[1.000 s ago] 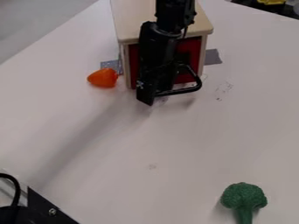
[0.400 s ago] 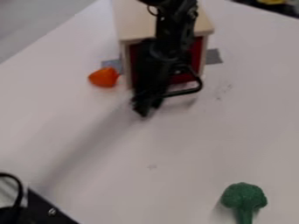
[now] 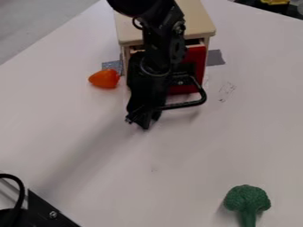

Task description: Opened the drawer.

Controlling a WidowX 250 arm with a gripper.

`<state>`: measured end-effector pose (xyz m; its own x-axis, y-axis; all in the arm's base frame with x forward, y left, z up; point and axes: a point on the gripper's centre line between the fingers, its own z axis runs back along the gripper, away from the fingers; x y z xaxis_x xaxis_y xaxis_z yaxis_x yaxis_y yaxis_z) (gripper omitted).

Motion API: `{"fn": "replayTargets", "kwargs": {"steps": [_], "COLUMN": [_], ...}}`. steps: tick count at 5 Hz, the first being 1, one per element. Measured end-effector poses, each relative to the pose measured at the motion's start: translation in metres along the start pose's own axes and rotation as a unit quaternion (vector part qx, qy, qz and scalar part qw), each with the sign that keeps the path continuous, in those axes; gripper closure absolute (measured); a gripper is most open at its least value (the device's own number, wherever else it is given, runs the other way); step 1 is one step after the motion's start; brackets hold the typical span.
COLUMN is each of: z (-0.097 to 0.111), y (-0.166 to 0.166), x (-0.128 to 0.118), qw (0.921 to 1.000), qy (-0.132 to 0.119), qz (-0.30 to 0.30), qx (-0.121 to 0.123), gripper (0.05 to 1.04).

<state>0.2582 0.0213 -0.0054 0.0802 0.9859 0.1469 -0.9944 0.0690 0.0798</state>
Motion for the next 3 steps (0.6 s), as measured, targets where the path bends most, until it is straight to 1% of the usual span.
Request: {"fn": "replayTargets", "kwargs": {"steps": [1, 2, 3], "z": [0.000, 0.004, 0.004], "y": [0.014, 0.031, 0.043], "x": [-0.012, -0.025, -0.033], "qw": [0.9999, 0.9995, 0.9991], "qy": [0.010, 0.020, 0.022], "qz": [-0.008, -0.021, -0.034], "qx": [-0.002, 0.010, 0.014], "gripper": [0.724, 0.724, 0.725]}}
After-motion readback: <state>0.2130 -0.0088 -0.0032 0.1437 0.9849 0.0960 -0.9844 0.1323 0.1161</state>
